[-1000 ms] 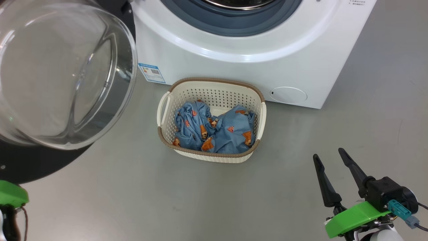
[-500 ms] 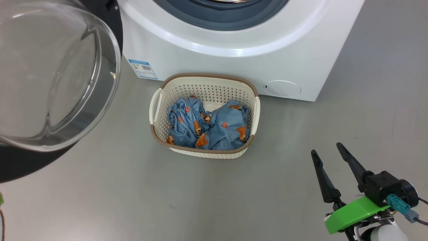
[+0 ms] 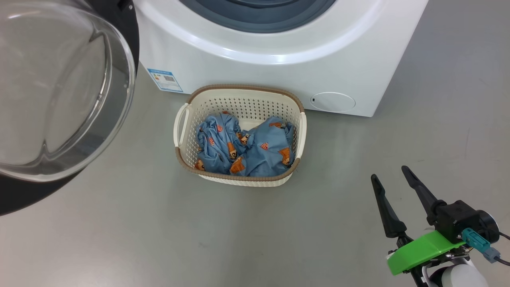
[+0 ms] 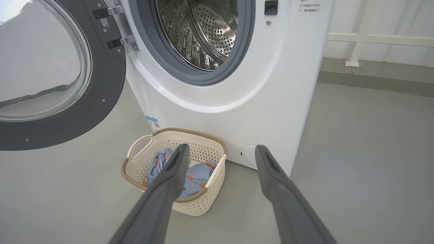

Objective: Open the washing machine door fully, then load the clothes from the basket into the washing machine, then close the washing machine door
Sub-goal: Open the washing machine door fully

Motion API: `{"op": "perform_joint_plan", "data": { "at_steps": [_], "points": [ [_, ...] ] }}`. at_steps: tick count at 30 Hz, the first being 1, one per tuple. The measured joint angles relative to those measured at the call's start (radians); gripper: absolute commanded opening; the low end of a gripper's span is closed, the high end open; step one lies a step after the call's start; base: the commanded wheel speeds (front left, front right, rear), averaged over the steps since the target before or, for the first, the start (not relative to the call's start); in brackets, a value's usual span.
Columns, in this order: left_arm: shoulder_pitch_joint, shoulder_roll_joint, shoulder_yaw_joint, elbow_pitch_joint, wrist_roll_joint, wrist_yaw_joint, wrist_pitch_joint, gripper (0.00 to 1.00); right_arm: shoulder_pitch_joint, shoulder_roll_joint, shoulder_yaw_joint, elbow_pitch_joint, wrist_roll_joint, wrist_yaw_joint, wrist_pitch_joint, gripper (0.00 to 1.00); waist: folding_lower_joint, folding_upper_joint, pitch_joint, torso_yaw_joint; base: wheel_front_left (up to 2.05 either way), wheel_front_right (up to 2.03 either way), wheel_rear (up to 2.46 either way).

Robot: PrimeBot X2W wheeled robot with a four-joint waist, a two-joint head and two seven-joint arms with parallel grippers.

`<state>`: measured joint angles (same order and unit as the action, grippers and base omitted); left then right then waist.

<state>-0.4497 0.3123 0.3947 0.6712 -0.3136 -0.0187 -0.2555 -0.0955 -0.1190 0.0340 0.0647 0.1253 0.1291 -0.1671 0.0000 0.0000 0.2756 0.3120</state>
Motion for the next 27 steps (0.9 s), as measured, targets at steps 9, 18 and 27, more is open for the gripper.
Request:
{"op": "perform_joint_plan", "data": {
  "at_steps": [9,18,27],
  "points": [
    [-0.001,-0.021,0.036,-0.052,0.060,-0.040,0.000,0.00,-0.002,0.008,-0.006,0.013,0.000,0.000,-0.002,1.00,0.0000,0.0000,-0.020,0.002,0.00,0.00,0.00],
    [0.021,-0.076,0.038,-0.214,0.116,-0.084,0.000,0.00,-0.002,0.020,-0.007,0.034,0.004,0.000,-0.021,1.00,0.0000,0.0000,-0.056,0.000,0.00,0.00,0.00],
    [0.102,-0.168,-0.027,-0.444,0.138,-0.102,-0.001,0.00,0.016,0.031,-0.011,0.057,0.015,0.000,-0.047,1.00,0.0000,0.0000,-0.101,-0.028,0.00,0.00,0.00]
  ]
}}
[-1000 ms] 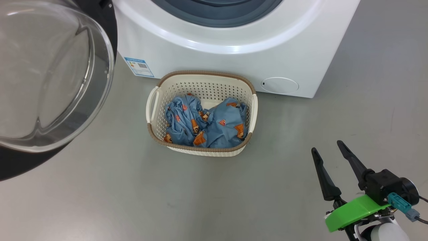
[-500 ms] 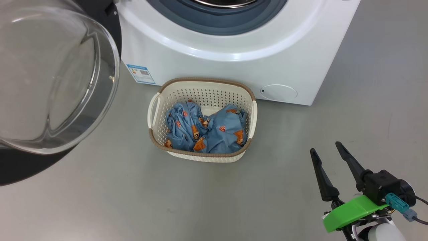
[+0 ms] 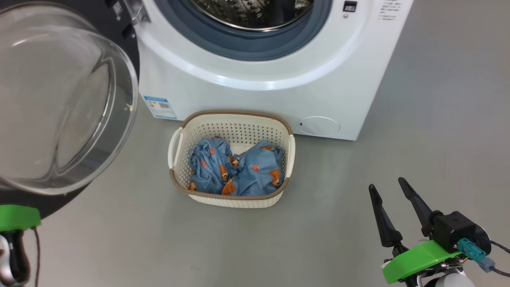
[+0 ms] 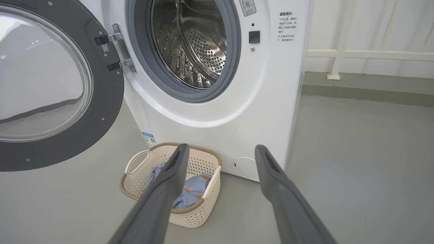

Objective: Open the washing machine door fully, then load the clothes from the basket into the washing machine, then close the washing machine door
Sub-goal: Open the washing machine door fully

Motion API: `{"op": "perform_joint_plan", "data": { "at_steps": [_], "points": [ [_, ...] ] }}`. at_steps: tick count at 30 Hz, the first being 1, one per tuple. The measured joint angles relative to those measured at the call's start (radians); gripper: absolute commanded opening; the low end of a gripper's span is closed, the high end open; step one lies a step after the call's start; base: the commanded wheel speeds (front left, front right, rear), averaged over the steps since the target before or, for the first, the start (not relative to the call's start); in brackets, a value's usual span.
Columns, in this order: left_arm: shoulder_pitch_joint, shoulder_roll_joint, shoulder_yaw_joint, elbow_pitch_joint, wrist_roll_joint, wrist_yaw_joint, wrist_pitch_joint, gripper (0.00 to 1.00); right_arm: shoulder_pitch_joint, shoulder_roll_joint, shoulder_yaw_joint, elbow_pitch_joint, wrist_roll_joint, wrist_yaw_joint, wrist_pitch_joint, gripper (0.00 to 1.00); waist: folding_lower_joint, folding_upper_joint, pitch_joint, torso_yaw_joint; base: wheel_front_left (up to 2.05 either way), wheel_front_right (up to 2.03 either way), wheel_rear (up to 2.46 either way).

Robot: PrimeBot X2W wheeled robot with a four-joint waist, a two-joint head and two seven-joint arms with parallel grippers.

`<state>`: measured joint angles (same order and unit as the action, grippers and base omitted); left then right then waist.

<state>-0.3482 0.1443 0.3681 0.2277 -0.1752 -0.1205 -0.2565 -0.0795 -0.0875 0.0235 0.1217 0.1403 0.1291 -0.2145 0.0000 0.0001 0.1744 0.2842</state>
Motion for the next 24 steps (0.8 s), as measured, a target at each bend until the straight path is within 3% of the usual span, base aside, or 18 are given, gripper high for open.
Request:
{"op": "perform_joint_plan", "data": {
  "at_steps": [11,12,14,24],
  "points": [
    [0.099,-0.030,-0.087,-0.157,0.015,-0.003,0.000,0.00,0.026,0.016,0.001,0.020,0.014,0.000,-0.022,1.00,0.0000,0.0000,-0.044,-0.083,0.00,0.00,0.00],
    [0.112,-0.031,-0.095,-0.159,0.014,-0.003,0.000,0.43,0.026,0.017,0.001,0.020,0.014,0.000,-0.024,1.00,0.0000,0.0000,-0.047,-0.092,0.00,0.00,0.00],
    [0.140,-0.034,-0.108,-0.158,0.012,-0.006,0.000,1.00,0.027,0.019,0.002,0.020,0.014,0.000,-0.025,1.00,0.0000,-0.0001,-0.054,-0.111,0.00,0.00,0.00],
    [0.282,-0.052,-0.173,-0.141,0.011,-0.008,0.007,1.00,0.080,0.023,0.000,0.002,0.030,0.000,-0.034,1.00,-0.0001,0.0000,-0.105,-0.202,0.00,0.00,0.00]
  ]
}}
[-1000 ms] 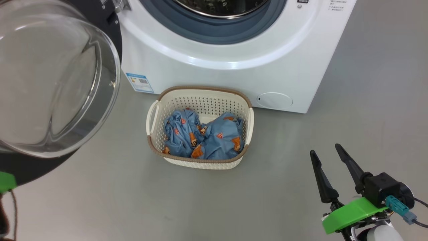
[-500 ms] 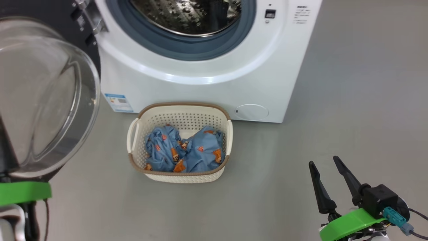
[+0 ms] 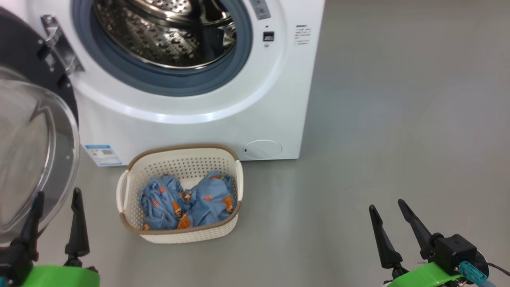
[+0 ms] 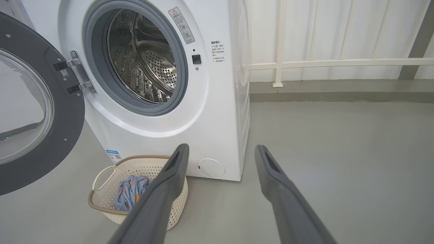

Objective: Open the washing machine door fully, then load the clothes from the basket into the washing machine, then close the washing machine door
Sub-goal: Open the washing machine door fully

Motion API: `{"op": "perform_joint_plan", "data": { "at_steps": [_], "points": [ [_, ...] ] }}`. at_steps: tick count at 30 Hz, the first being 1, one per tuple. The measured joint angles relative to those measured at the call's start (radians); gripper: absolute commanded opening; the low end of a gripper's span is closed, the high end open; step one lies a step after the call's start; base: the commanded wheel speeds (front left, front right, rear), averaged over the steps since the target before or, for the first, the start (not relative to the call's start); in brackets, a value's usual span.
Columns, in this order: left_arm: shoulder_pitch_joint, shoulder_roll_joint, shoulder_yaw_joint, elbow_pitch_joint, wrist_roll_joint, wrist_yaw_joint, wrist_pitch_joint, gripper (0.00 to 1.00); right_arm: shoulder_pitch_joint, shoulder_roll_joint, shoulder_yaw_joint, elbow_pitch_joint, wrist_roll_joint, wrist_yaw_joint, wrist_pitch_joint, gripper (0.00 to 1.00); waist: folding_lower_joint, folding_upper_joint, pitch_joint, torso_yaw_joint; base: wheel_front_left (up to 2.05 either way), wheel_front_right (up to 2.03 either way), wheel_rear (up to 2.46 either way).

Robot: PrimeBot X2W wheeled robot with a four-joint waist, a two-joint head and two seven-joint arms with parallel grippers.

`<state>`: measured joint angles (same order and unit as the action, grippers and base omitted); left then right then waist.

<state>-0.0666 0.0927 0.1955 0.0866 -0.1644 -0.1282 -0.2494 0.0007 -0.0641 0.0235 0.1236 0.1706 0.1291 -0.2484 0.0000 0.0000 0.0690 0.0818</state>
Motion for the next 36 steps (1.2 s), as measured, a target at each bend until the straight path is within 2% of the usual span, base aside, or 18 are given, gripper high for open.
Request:
{"op": "perform_joint_plan", "data": {
  "at_steps": [9,16,36],
  "points": [
    [0.112,-0.015,-0.002,0.003,-0.001,0.020,0.000,1.00,0.062,-0.002,-0.011,-0.039,0.004,0.000,0.000,1.00,0.0000,0.0000,-0.044,-0.084,0.00,0.00,0.00],
    [0.177,-0.024,-0.017,0.005,-0.001,0.030,0.000,1.00,0.068,-0.004,-0.020,-0.054,0.009,0.000,0.000,1.00,0.0000,0.0000,-0.066,-0.113,0.00,0.00,0.00],
    [0.278,-0.028,-0.058,-0.030,0.000,0.053,0.000,1.00,0.088,-0.002,-0.035,-0.106,0.007,0.000,0.000,1.00,0.0000,0.0000,-0.080,-0.098,0.00,0.00,0.00]
  ]
}}
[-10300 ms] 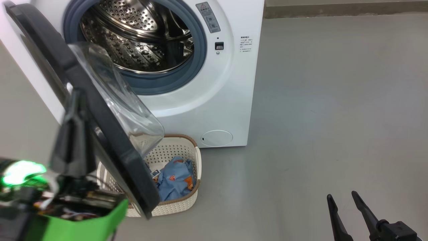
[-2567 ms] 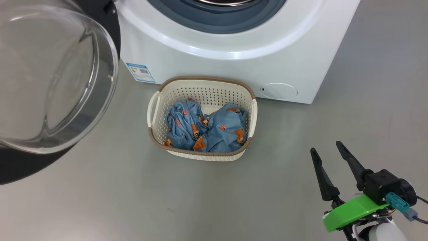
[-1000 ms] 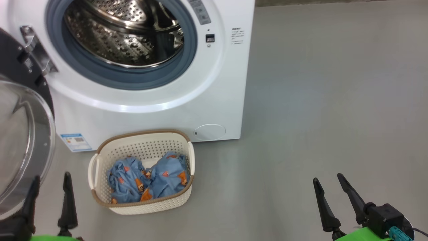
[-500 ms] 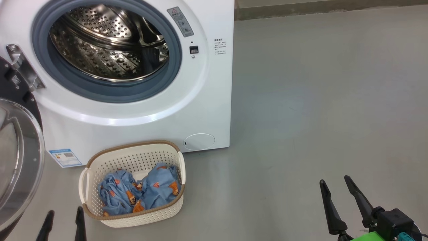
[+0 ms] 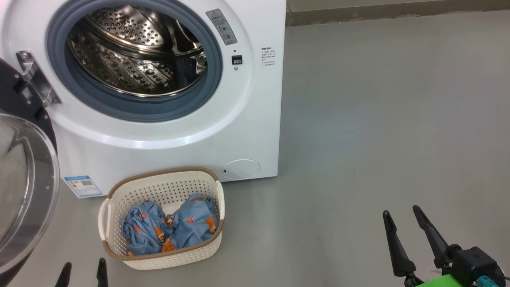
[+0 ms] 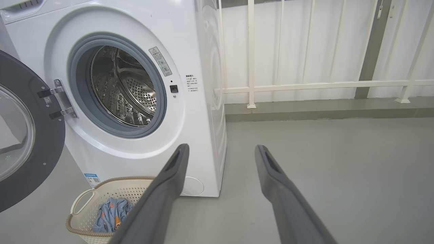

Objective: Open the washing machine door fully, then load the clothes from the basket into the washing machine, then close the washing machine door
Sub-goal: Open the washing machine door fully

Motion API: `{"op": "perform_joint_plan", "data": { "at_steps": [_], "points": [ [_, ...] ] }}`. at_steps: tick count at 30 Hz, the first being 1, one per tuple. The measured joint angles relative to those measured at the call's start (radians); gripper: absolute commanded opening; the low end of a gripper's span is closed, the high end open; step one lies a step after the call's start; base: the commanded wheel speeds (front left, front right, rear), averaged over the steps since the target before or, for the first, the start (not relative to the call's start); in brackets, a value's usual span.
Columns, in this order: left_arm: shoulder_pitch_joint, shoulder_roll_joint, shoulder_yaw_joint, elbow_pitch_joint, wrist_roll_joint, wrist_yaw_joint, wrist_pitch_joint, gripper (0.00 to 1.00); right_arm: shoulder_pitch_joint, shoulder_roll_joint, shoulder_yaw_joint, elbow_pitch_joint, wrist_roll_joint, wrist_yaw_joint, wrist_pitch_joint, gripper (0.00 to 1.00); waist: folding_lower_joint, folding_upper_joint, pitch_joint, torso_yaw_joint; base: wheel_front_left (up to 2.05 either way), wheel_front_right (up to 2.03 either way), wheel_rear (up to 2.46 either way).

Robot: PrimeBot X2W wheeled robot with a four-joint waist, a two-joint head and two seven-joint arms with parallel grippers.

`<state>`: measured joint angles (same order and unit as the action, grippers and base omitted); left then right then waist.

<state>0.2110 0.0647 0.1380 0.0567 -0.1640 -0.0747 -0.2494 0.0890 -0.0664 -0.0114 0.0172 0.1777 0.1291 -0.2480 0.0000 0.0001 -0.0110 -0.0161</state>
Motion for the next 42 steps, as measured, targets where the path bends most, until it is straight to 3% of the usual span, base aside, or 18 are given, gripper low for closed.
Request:
{"op": "perform_joint_plan", "data": {
  "at_steps": [26,42],
  "points": [
    [0.000,0.008,-0.019,-0.009,-0.016,0.035,0.004,1.00,0.000,0.003,-0.007,0.011,-0.011,0.000,0.010,1.00,0.0000,-0.0001,-0.002,0.014,0.00,0.00,0.00],
    [-0.004,0.022,-0.031,0.004,-0.017,0.035,0.004,1.00,0.000,0.011,-0.012,0.011,-0.025,0.000,0.010,1.00,0.0000,0.0000,0.006,0.018,0.00,0.00,0.00]
  ]
}}
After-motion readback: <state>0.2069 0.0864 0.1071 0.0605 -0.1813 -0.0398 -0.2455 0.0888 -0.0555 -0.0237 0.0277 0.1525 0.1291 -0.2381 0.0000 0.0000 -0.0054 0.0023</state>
